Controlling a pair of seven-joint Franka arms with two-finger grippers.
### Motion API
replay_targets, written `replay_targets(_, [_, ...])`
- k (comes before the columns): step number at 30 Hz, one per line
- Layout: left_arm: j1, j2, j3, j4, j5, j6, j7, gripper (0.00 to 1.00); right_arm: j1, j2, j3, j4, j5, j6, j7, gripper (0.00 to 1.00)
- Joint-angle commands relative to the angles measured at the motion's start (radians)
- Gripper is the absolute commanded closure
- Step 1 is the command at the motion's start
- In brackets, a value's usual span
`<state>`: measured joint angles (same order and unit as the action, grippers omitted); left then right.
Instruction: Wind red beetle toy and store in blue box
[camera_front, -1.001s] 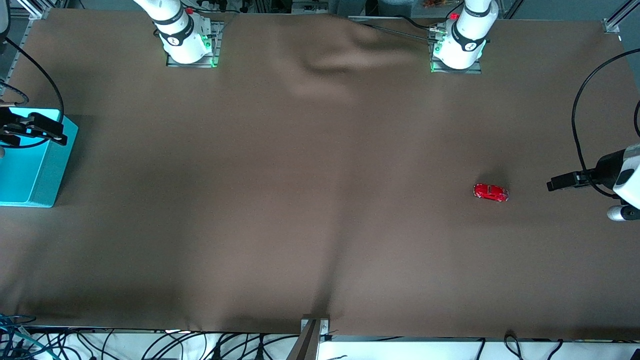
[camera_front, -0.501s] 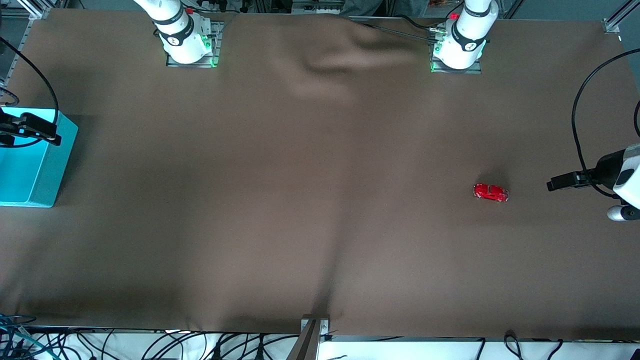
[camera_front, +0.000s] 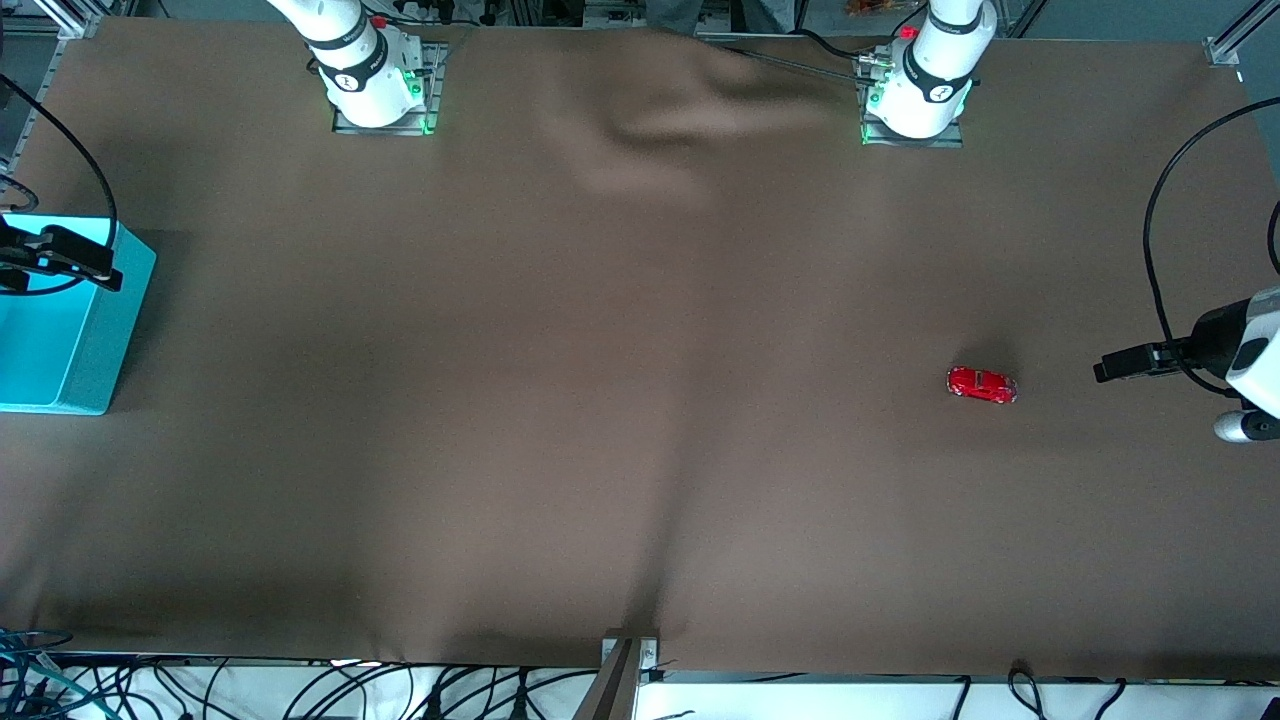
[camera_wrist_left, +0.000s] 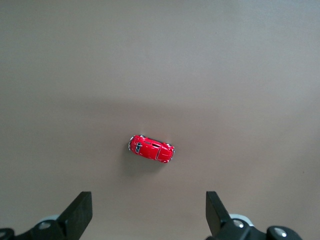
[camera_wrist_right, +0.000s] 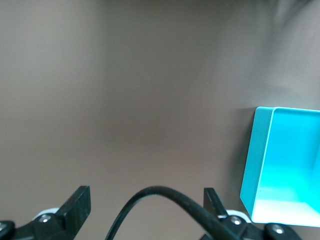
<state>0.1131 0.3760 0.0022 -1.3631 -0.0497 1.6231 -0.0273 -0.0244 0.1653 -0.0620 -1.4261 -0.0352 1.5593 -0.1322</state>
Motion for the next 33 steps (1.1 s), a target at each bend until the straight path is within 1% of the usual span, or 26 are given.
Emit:
replay_targets(1, [-0.004, -0.014, 0.009, -0.019, -0.024, 0.009, 0.004, 0.00, -0.009, 0.008, 0.001, 0.022, 0.021, -0.004, -0.017, 0.00])
replay_targets(7, [-0.001, -0.014, 0.009, -0.020, -0.025, 0.009, -0.005, 0.00, -0.009, 0.008, 0.001, 0.022, 0.021, -0.004, -0.017, 0.00])
replay_targets(9, [0.002, -0.014, 0.009, -0.022, -0.027, 0.009, -0.045, 0.00, -0.009, 0.008, 0.001, 0.022, 0.021, -0.004, -0.017, 0.00])
replay_targets(13, [0.003, -0.011, 0.009, -0.031, -0.027, 0.009, -0.175, 0.00, -0.009, 0.008, 0.001, 0.022, 0.021, -0.004, -0.017, 0.00])
replay_targets(24, [0.010, 0.053, 0.009, -0.042, -0.030, 0.009, -0.522, 0.00, -0.009, 0.008, 0.001, 0.022, 0.021, -0.004, -0.017, 0.00])
replay_targets(28, [0.025, 0.075, 0.009, -0.069, -0.030, 0.014, -0.681, 0.00, -0.009, 0.008, 0.001, 0.022, 0.021, -0.004, -0.017, 0.00])
replay_targets(33, [0.034, 0.081, 0.009, -0.100, -0.055, 0.023, -0.804, 0.00, -0.009, 0.008, 0.001, 0.022, 0.021, -0.004, -0.017, 0.00])
